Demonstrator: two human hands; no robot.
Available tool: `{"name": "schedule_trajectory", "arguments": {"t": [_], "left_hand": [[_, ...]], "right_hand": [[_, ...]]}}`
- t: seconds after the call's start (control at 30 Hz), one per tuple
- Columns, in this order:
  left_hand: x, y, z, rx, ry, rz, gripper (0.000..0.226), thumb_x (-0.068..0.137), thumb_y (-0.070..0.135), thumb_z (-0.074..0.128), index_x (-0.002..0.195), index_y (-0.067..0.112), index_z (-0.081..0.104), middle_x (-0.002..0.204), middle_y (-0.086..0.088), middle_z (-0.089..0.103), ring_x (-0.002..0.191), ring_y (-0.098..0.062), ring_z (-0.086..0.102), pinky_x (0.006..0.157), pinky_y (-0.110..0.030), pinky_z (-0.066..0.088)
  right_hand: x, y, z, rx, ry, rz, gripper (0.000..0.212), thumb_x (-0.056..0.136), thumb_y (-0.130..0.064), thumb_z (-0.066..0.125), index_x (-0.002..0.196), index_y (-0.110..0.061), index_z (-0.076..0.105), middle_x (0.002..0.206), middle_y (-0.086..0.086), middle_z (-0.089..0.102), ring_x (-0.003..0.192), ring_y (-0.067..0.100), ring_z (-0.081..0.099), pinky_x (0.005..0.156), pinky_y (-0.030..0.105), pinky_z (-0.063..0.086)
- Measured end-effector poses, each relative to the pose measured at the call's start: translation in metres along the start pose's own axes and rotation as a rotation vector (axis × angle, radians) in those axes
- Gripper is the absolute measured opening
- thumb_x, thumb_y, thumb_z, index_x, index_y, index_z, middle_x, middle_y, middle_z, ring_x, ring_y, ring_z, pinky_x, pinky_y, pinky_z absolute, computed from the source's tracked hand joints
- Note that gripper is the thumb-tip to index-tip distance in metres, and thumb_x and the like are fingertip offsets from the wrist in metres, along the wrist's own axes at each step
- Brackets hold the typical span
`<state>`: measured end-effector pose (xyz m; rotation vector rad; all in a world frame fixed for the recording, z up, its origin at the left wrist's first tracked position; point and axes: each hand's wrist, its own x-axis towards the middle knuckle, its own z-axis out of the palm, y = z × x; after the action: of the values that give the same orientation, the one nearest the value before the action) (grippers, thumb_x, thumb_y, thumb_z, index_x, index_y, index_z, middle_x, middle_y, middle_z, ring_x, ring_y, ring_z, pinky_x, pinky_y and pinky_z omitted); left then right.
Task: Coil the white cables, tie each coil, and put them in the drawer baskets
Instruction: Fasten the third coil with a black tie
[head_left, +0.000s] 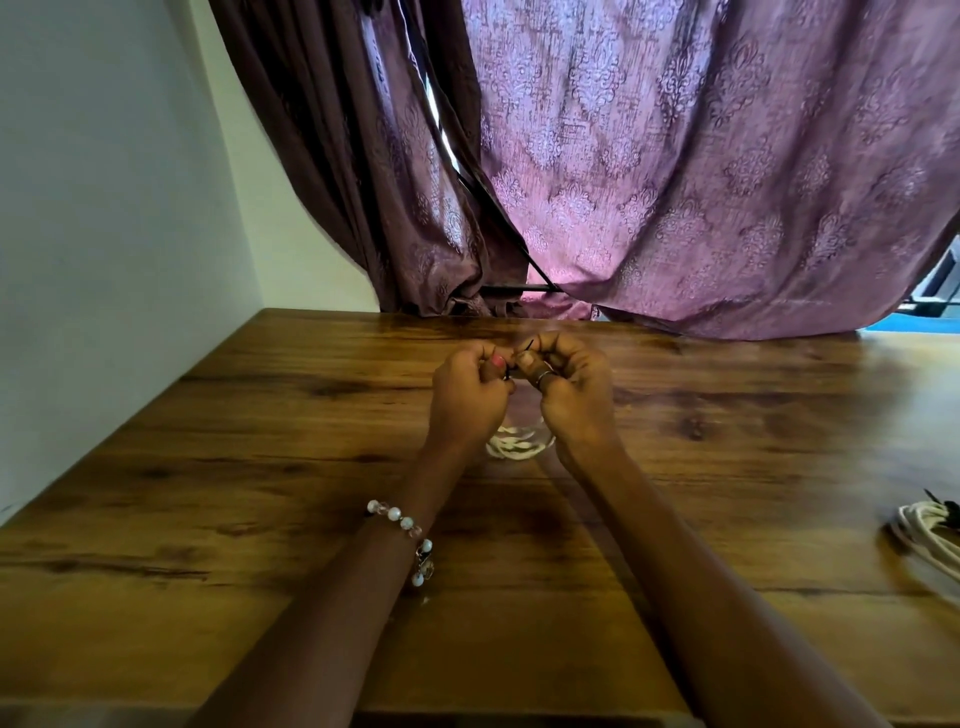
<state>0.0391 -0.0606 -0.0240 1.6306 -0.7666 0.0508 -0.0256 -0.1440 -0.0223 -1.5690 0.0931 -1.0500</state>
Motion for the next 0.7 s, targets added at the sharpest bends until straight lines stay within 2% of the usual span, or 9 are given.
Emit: {"name": "schedule_trajectory", "arguments": {"t": [0.1, 0.17, 0.23, 0.27, 0.43, 0.57, 0.7], "left_hand": [[0.002, -0.004, 0.001, 0.120, 0.016, 0.014, 0.013, 0.085, -0.002, 0.050, 0.091, -0.004, 0.061, 0.087, -0.016, 0.065, 0.084, -0.030, 0.060, 0.072, -0.040, 0.049], [0.004, -0.005, 0.001, 0.074, -0.002, -0.022, 0.009, 0.088, 0.000, 0.051, 0.088, -0.001, 0.060, 0.085, -0.010, 0.065, 0.075, -0.018, 0.063, 0.068, -0.032, 0.053], [0.007, -0.003, 0.000, -0.087, -0.034, -0.066, 0.018, 0.093, 0.001, 0.048, 0.083, 0.009, 0.060, 0.078, -0.003, 0.063, 0.058, 0.000, 0.060, 0.058, -0.018, 0.049], [0.009, -0.002, -0.001, -0.168, -0.045, -0.091, 0.022, 0.095, 0.001, 0.047, 0.080, 0.012, 0.060, 0.074, -0.002, 0.062, 0.053, 0.002, 0.058, 0.055, -0.017, 0.047], [0.010, 0.000, -0.012, -0.424, -0.104, -0.240, 0.021, 0.095, 0.004, 0.051, 0.082, 0.010, 0.066, 0.070, -0.006, 0.066, 0.058, -0.010, 0.060, 0.055, -0.021, 0.048], [0.013, 0.000, -0.022, -0.527, -0.127, -0.284, 0.013, 0.091, 0.005, 0.058, 0.084, 0.011, 0.068, 0.066, 0.002, 0.070, 0.060, -0.008, 0.064, 0.056, -0.020, 0.051], [0.013, 0.004, -0.029, -0.621, -0.137, -0.326, 0.007, 0.085, -0.002, 0.063, 0.088, 0.002, 0.067, 0.067, -0.006, 0.070, 0.059, -0.014, 0.065, 0.055, -0.022, 0.055]], "right_hand": [[-0.001, 0.001, 0.001, 0.003, 0.001, 0.001, 0.031, 0.084, 0.021, 0.051, 0.076, -0.008, 0.060, 0.062, -0.011, 0.065, 0.061, 0.004, 0.062, 0.058, 0.017, 0.051], [0.000, 0.002, 0.000, -0.014, -0.007, -0.005, 0.028, 0.084, 0.019, 0.052, 0.078, -0.008, 0.060, 0.063, -0.010, 0.066, 0.062, 0.004, 0.062, 0.059, 0.017, 0.052], [0.001, 0.002, -0.002, -0.008, -0.028, -0.007, 0.028, 0.084, 0.019, 0.052, 0.078, -0.008, 0.059, 0.063, -0.011, 0.066, 0.061, 0.003, 0.062, 0.060, 0.017, 0.052], [0.001, 0.001, -0.003, 0.002, -0.040, -0.007, 0.027, 0.084, 0.019, 0.053, 0.079, -0.007, 0.058, 0.063, -0.011, 0.066, 0.060, 0.002, 0.062, 0.061, 0.016, 0.052], [0.002, -0.001, -0.006, -0.034, -0.106, -0.056, 0.019, 0.082, 0.020, 0.055, 0.087, 0.002, 0.061, 0.066, -0.012, 0.068, 0.063, -0.001, 0.064, 0.063, 0.013, 0.050], [0.003, -0.003, -0.011, -0.110, -0.159, -0.117, 0.021, 0.077, 0.025, 0.054, 0.086, 0.009, 0.064, 0.071, -0.011, 0.069, 0.069, 0.001, 0.065, 0.065, 0.013, 0.049], [0.004, -0.001, -0.011, -0.169, -0.194, -0.152, 0.019, 0.076, 0.022, 0.058, 0.084, 0.007, 0.066, 0.082, 0.012, 0.068, 0.079, 0.014, 0.066, 0.073, 0.022, 0.052]]}}
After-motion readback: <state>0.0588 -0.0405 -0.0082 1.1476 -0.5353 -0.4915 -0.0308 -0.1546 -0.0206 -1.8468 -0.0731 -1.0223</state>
